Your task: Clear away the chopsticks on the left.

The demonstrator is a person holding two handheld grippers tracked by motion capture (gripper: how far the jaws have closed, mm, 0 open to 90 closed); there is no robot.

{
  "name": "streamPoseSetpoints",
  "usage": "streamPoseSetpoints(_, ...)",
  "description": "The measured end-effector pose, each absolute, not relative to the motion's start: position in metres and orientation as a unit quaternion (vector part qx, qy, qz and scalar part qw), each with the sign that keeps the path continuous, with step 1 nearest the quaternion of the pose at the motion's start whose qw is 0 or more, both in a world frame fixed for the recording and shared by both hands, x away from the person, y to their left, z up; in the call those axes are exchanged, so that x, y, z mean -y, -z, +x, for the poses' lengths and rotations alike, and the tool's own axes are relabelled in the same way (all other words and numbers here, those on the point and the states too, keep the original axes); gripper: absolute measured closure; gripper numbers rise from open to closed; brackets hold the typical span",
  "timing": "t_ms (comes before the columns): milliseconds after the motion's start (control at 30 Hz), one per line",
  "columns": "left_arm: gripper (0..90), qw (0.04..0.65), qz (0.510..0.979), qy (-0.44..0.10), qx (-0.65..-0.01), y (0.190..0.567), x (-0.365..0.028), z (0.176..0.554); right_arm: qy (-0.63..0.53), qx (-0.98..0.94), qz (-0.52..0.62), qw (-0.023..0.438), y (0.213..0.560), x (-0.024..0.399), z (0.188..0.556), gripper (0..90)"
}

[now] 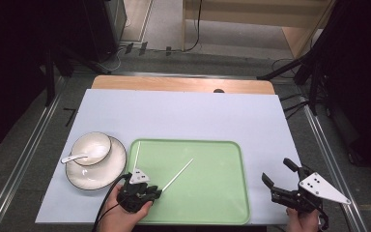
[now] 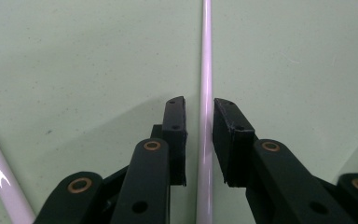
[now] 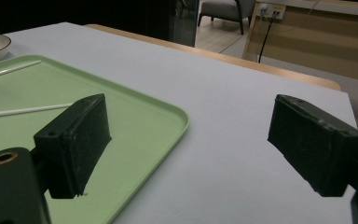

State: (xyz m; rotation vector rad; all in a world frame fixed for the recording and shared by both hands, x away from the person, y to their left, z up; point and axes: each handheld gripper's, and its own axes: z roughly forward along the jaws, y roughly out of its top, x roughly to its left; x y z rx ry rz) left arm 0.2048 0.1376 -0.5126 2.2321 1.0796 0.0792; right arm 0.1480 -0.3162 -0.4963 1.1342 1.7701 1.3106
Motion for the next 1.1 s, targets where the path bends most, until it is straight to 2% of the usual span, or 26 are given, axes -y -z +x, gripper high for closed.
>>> streamPoseSetpoints(67,74.5,0.322,0.853,-0.027,-0.409,0.512,-0.138,0.206,-0.5,-0.675,0.434,0.327,0.496,0.316,0.148,12.9)
streamPoseSetpoints(133,67.2,0.317,0.857,-0.042,-0.405,0.509,-0.137,0.207,-0.5,-0.674,0.434,0.327,0.496,0.316,0.148,12.9)
streamPoseSetpoints(200,66.6,0.326,0.854,-0.045,-0.403,0.508,-0.137,0.208,-0.5,-0.674,0.434,0.327,0.496,0.316,0.148,12.9)
streamPoseSetpoints(267,75.4,0.348,0.85,-0.045,-0.393,0.501,-0.131,0.213,-0.501,-0.672,0.436,0.326,0.496,0.317,0.149,12.9)
streamPoseSetpoints(333,90.0,0.357,0.853,-0.057,-0.377,0.496,-0.122,0.213,-0.501,-0.673,0.437,0.325,0.496,0.317,0.15,12.9)
streamPoseSetpoints(567,90.0,0.347,0.872,-0.043,-0.343,0.505,-0.081,0.231,-0.502,-0.674,0.435,0.323,0.497,0.316,0.149,12.9)
streamPoseSetpoints(733,90.0,0.327,0.878,-0.044,-0.347,0.515,-0.063,0.244,-0.503,-0.675,0.434,0.323,0.497,0.317,0.148,12.9)
streamPoseSetpoints(1100,90.0,0.33,0.846,-0.072,-0.412,0.517,-0.091,0.26,-0.501,-0.675,0.436,0.32,0.499,0.317,0.149,12.9)
